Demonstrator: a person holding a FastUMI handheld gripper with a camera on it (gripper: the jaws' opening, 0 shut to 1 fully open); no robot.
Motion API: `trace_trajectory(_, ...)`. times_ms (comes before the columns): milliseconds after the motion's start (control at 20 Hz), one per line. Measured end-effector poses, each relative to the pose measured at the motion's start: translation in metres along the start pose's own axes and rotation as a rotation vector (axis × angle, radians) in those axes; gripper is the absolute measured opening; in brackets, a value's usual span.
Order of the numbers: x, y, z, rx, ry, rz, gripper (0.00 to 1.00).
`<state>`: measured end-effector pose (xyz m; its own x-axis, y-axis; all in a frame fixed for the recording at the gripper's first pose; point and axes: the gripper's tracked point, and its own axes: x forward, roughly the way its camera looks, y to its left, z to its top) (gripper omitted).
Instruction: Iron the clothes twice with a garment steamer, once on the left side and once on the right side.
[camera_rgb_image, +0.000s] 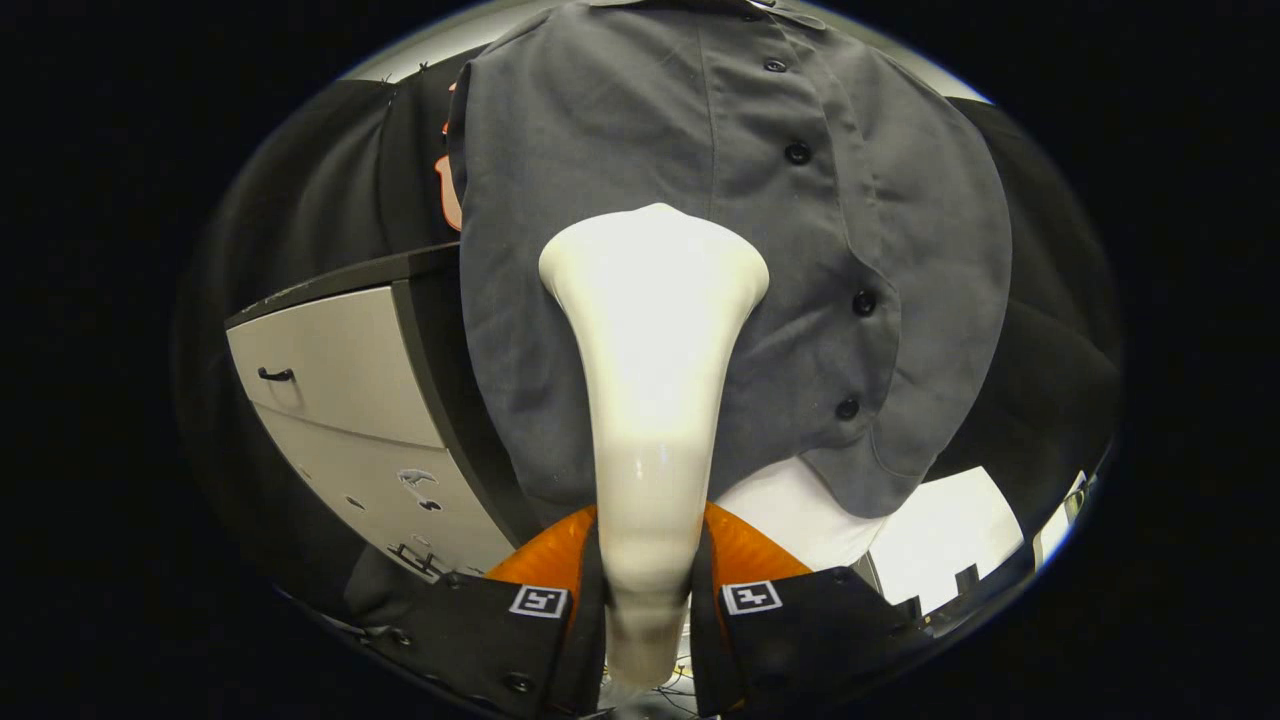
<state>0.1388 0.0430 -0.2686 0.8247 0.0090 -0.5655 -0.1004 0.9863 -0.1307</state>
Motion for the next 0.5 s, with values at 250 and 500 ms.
trace_trajectory(250, -0.003, 0.0, -0.007, 0.003, 0.015, 0.002, 0.42)
trace_trajectory(500, -0.026, 0.004, 0.005, 0.007, -0.021, 0.03, 0.42)
